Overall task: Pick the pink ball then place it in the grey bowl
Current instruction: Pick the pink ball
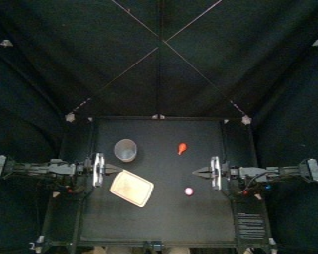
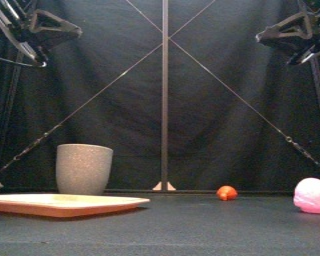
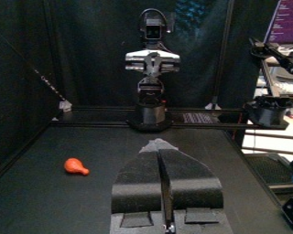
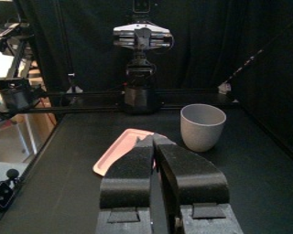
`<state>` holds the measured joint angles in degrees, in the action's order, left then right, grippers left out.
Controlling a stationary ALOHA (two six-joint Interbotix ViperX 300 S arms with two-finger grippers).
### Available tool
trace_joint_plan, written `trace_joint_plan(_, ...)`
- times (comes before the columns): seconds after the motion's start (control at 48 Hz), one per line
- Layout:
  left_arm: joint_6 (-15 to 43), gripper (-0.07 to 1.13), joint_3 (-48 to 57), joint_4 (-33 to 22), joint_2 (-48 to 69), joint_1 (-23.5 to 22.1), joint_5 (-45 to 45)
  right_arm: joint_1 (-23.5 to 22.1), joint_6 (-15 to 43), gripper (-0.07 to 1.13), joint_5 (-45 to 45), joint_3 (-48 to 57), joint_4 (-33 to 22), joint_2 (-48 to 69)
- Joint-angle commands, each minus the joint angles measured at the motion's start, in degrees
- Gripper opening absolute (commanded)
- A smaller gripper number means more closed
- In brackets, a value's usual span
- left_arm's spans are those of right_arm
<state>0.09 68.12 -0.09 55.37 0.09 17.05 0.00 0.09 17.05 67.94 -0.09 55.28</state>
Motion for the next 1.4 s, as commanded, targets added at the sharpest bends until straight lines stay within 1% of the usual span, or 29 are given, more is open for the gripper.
trace_joint_plan(0.021, -0.3, 0.04, -1.2, -0.3, -0.5, -0.3, 1.6, -1.2, -0.1, 0.06, 0.0, -1.0, -0.2, -1.7)
trace_joint_plan(0.146, -0.2, 0.04, -0.5, -0.3, -0.5, -0.3, 3.3, -2.3, 0.3, 0.08, -0.3, -0.4, -0.2, -5.6)
trace_joint_plan(0.229, -0.2, 0.04, -0.4, -0.3, -0.5, -0.2, 3.4, -2.2, 0.1, 0.14, -0.3, -0.4, -0.3, -8.8)
trace_joint_plan(0.271, -0.2, 0.04, -0.4, -0.4, -0.5, -0.2, 3.4, -1.8, 0.0, 0.19, -0.3, -0.6, -0.4, -10.3)
trace_joint_plan(0.292, -0.2, 0.04, -0.4, -0.3, -0.5, -0.2, 3.4, -1.8, 0.0, 0.22, -0.3, -0.7, -0.4, -11.0)
trace_joint_plan(0.438, -0.4, 0.04, -0.3, -0.3, -0.5, 0.0, 3.4, -1.8, 0.4, 0.57, 0.1, -1.2, 0.4, -15.5)
trace_joint_plan(0.542, -0.4, 0.04, -0.2, -0.4, -0.5, 0.0, 3.4, -1.7, 0.5, 0.81, 0.3, -1.7, 1.9, -17.7)
trace_joint_plan(0.604, -0.4, 0.04, -0.1, -0.4, -0.5, 0.1, 3.4, -1.7, 0.5, 0.92, 0.4, -1.9, 2.2, -19.0)
trace_joint_plan(0.646, -0.4, 0.04, 0.1, -0.3, -0.5, 0.2, 3.4, -1.3, 0.4, 0.97, 0.3, -2.0, 2.0, -19.9)
trace_joint_plan(0.688, -0.4, 0.04, 0.2, -0.4, -0.5, 0.3, 3.4, -1.0, 0.2, 0.99, 0.0, -2.0, 1.8, -20.7)
trace_joint_plan(0.833, -0.4, 0.04, 0.4, -0.4, -0.5, 0.4, 3.5, 2.4, 0.8, 0.99, -3.5, -1.6, -0.3, -24.0)
trace_joint_plan(1.0, -0.4, 0.04, 0.4, -1.0, -0.5, 0.7, 3.6, 6.3, 2.1, 0.99, -11.0, -2.4, 1.9, -26.2)
trace_joint_plan(1.146, -0.4, 0.04, 0.5, -1.1, -0.5, 0.7, 3.8, 7.4, 2.3, 0.99, -15.4, -2.7, 6.3, -27.2)
trace_joint_plan(1.396, -0.4, 0.04, 0.6, -1.6, -0.5, 0.9, 3.7, 7.7, 2.4, 0.99, -19.9, -2.8, 8.3, -30.1)
